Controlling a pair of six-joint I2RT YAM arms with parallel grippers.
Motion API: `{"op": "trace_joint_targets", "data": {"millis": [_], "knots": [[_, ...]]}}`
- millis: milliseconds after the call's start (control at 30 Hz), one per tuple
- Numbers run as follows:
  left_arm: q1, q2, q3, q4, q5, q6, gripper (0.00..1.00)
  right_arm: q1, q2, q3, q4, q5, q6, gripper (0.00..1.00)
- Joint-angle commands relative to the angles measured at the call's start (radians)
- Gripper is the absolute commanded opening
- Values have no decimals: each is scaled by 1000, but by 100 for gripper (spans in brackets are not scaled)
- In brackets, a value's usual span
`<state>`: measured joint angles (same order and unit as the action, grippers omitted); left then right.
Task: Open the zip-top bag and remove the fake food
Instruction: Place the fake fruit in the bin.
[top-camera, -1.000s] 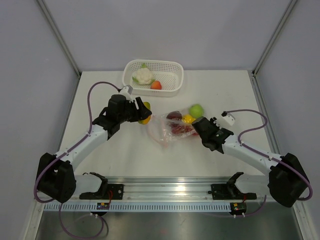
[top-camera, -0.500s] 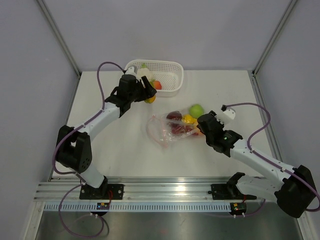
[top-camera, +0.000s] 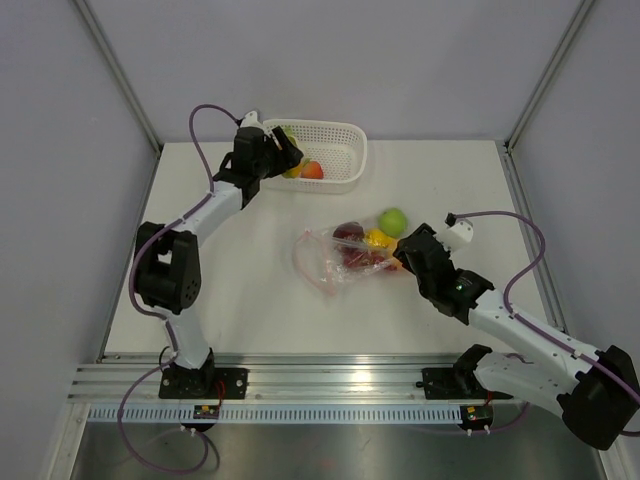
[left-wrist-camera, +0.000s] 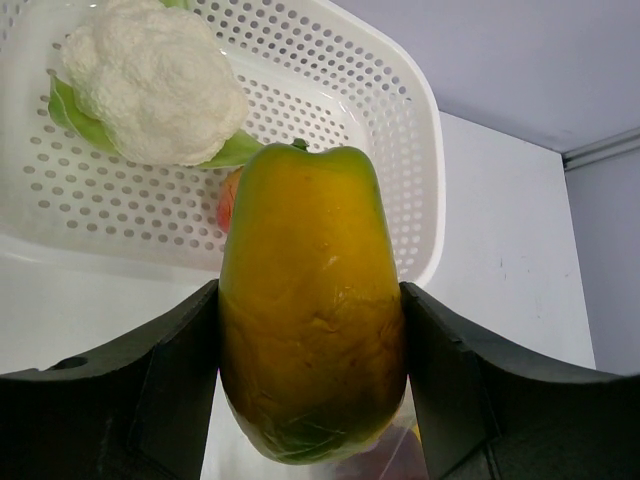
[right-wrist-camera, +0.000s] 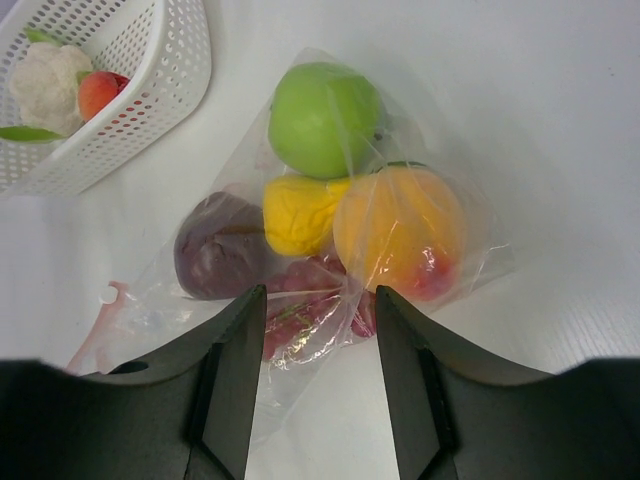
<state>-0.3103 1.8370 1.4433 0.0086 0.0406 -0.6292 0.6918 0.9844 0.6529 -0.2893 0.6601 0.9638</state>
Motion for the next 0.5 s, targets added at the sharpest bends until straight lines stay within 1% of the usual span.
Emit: {"op": "trace_joint_targets", "data": {"millis": [0,67,233,300,467], "knots": [[7,25,40,155,-36,8,61,-3,-15,4,39,-22,-17,55],[8,54,38,194,-63,3,61,-5,-15,1,44,-28,-14,55],[11,154,118,218,-68,-36,61,-5,-26,5,41,-47,-10,56],[14,194,126,272,-67,-78,61,-5,-35,2,41,-47,-7,56],[25,286,161,327,-61,-193,61,-5,-69,-19,56,-60,4,57]]}}
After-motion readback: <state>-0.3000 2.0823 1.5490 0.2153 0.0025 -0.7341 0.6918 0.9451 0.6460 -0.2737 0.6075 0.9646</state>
